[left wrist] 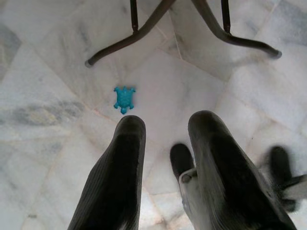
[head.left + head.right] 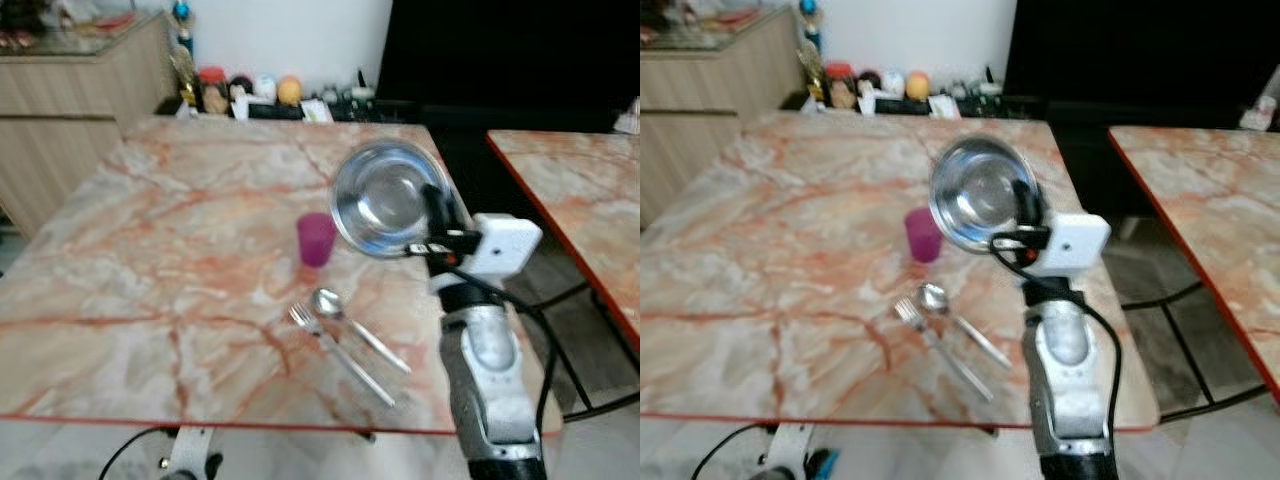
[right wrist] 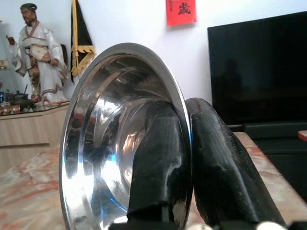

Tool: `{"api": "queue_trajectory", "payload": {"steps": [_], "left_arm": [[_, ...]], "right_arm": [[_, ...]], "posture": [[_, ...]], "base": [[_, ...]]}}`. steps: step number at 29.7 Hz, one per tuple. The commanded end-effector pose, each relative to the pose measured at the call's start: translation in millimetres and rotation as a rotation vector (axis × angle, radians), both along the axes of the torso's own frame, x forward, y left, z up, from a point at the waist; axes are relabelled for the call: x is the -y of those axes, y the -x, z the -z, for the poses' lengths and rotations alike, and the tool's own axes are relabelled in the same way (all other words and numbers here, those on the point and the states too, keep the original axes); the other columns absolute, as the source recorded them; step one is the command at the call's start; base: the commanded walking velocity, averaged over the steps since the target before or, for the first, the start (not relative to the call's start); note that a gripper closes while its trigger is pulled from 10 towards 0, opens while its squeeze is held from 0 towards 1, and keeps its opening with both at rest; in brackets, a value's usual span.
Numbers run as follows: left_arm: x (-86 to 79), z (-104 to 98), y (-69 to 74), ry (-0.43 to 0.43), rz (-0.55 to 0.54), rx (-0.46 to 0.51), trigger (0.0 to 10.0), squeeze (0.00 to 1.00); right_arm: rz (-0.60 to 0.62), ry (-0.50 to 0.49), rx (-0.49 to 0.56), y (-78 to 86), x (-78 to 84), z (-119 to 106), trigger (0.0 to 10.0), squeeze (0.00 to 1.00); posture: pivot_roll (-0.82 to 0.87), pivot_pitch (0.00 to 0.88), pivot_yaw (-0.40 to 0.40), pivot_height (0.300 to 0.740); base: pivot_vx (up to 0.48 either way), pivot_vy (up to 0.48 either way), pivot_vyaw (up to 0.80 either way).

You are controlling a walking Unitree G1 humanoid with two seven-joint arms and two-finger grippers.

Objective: Setting the table

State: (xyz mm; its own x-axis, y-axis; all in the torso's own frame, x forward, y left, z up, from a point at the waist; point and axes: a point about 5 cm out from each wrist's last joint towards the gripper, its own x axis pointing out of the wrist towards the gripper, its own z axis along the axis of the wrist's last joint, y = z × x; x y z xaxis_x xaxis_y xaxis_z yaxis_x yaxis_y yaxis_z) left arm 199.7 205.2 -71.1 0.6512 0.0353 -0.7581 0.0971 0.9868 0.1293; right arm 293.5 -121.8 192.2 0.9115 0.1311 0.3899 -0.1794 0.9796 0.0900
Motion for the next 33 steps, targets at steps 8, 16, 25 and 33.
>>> {"api": "queue_trajectory", "payload": {"steps": [8,16,25,33], "left_arm": [[6.4,1.9,1.1,0.012,0.008,-0.01,10.0,0.0],[7.2,1.4,0.0,0.013,0.01,-0.008,10.0,0.0],[7.3,1.9,0.7,0.014,0.011,-0.012,10.0,0.0],[7.2,2.4,1.6,0.014,0.013,-0.016,10.0,0.0]], "right_arm": [[0.026,0.005,0.023,0.5,6.7,-5.5,10.0,0.0],[0.024,0.006,0.022,-0.9,7.5,-6.9,10.0,0.0],[0.028,0.006,0.02,-1.8,7.8,-7.2,10.0,0.0],[0.034,0.013,0.007,-3.1,8.8,-5.5,10.0,0.0]], "posture": [[-0.04,0.0,-0.001,0.74],[-0.04,0.0,-0.001,0.74],[-0.04,0.0,0.0,0.74],[-0.05,0.0,0.0,0.74]], "base": [[0.0,-0.377,0.0],[0.0,-0.334,0.0],[0.0,-0.364,0.0],[0.0,-0.349,0.0]]}}
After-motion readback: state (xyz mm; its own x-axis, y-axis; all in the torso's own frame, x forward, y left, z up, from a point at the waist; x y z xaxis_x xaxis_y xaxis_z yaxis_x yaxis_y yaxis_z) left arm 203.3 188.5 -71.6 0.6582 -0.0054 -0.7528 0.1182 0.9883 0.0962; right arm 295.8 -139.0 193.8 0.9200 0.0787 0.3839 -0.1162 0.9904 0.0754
